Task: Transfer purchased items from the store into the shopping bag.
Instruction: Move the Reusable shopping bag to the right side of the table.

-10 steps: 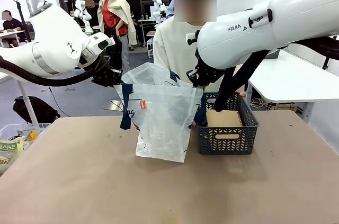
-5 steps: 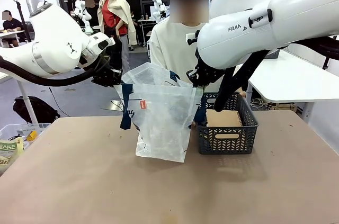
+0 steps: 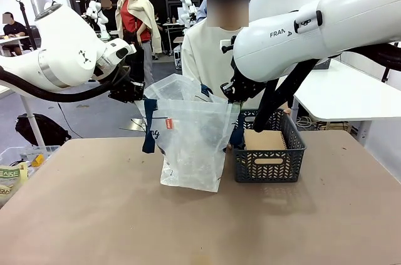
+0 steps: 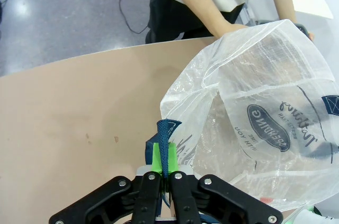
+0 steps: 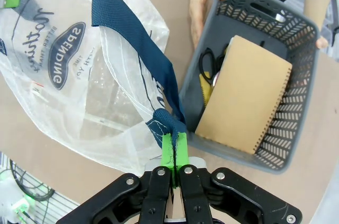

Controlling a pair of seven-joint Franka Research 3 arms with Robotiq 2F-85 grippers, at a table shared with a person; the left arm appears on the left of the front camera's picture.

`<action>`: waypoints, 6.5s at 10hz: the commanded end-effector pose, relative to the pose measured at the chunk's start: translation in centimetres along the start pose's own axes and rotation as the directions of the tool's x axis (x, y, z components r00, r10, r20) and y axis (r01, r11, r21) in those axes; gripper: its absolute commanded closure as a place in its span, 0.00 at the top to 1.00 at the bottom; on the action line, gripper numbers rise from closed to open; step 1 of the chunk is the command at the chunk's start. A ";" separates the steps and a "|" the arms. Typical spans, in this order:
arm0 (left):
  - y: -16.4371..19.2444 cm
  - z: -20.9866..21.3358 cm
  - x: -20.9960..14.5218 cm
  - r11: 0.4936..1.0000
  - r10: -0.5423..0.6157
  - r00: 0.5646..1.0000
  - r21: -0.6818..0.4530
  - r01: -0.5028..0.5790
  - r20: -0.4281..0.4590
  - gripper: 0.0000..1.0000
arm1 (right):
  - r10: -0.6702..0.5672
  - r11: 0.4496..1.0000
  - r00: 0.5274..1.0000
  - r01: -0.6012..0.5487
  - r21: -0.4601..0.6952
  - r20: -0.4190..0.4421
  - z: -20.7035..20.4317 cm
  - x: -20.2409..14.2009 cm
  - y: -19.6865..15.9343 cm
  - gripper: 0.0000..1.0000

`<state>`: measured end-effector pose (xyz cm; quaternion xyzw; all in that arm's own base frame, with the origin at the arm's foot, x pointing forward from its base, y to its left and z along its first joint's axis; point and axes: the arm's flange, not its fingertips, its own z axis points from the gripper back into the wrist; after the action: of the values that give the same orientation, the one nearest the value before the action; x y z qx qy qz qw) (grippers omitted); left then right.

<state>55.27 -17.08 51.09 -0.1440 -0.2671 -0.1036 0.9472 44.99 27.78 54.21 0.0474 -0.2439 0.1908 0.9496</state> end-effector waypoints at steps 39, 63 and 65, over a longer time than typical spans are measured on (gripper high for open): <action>0.3 0.1 0.4 1.000 -0.006 1.000 0.009 0.006 0.006 0.00 | -0.007 1.000 1.000 0.007 -0.001 0.010 0.0 -0.3 -0.3 0.00; 0.3 0.1 0.4 1.000 -0.006 1.000 0.009 0.006 0.006 0.00 | -0.007 1.000 1.000 0.007 -0.001 0.010 0.0 -0.3 -0.3 0.00; 0.3 0.1 0.4 1.000 -0.006 1.000 0.009 0.006 0.006 0.00 | -0.007 1.000 1.000 0.007 -0.001 0.010 0.0 -0.3 -0.3 0.00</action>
<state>55.29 -17.08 51.03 -0.1440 -0.2666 -0.1035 0.9474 44.99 27.77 54.22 0.0475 -0.2441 0.1907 0.9496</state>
